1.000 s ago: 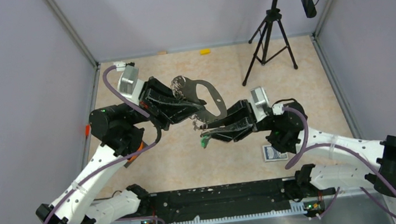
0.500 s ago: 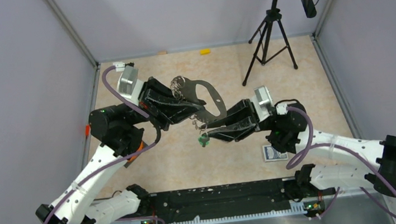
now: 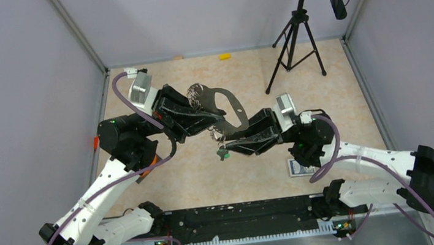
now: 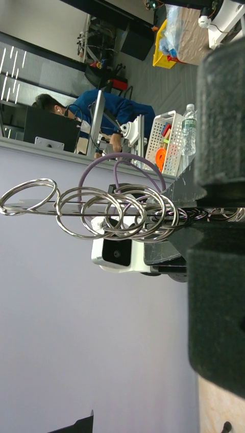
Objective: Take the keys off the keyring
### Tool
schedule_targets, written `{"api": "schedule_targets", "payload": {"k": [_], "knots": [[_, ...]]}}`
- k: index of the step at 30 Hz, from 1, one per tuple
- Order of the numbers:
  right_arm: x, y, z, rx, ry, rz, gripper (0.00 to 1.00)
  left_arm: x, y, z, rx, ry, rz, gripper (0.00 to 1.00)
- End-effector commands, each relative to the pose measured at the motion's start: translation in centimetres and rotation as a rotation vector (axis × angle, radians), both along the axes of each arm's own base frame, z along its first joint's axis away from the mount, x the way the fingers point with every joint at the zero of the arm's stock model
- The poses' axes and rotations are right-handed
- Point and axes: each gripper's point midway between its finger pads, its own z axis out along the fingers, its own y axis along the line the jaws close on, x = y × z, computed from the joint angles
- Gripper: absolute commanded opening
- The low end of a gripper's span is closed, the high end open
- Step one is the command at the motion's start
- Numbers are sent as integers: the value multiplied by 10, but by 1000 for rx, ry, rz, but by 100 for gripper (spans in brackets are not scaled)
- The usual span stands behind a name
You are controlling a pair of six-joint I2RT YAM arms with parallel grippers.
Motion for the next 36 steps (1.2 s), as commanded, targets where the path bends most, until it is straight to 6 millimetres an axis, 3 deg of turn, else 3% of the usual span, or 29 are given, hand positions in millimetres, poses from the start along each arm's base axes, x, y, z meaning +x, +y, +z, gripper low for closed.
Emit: {"api": "schedule_targets", "payload": {"k": [1, 23, 36], "knots": [[-2, -3, 10, 45, -8, 20, 22, -7, 8, 13, -48, -42, 12, 0], [-7, -10, 10, 98, 14, 61, 21, -4, 6, 7, -40, -35, 19, 0], [-7, -9, -3, 88, 52, 78, 20, -4, 7, 8, -44, -42, 23, 0]]}}
